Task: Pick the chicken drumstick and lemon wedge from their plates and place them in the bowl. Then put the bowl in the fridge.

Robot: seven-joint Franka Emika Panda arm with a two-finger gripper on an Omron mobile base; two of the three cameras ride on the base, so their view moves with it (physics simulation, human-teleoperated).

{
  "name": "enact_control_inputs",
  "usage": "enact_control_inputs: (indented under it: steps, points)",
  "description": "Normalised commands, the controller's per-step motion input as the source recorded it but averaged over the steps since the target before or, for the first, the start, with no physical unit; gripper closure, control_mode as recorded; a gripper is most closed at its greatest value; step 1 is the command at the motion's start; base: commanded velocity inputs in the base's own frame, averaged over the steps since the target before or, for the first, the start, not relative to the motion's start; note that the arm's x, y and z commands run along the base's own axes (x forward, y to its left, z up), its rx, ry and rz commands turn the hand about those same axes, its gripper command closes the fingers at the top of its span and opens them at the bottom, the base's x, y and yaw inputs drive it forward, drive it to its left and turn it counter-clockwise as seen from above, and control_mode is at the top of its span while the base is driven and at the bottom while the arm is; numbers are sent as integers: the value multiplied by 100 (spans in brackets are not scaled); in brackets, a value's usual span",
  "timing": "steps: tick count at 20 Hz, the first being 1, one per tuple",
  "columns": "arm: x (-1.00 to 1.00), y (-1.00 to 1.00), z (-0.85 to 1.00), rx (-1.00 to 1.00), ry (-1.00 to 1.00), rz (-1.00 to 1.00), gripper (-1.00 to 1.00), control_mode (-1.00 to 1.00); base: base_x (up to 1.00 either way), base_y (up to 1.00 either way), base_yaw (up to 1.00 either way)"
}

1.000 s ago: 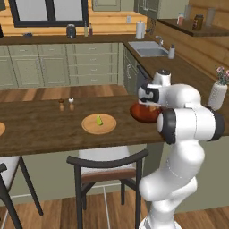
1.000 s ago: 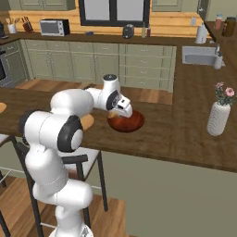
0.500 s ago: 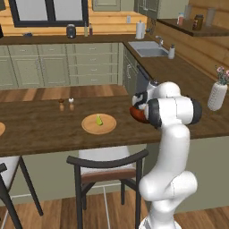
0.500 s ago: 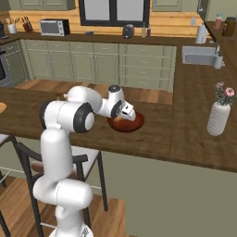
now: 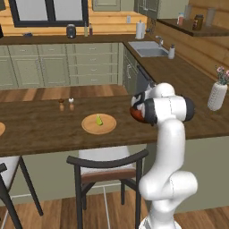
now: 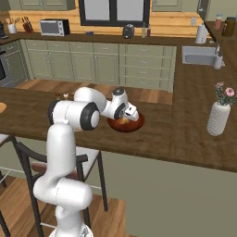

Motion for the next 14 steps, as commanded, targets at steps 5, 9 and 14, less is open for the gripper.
enact_control_inputs:
  steps: [5, 9, 14]
  points:
    - [0, 0, 52, 0, 0, 0, -100, -100, 0, 0, 0]
    - [-46, 14, 100, 0, 0, 0, -100, -100, 0, 0, 0]
    - [-94, 56, 100, -3, 1, 12, -100, -100, 0, 0, 0]
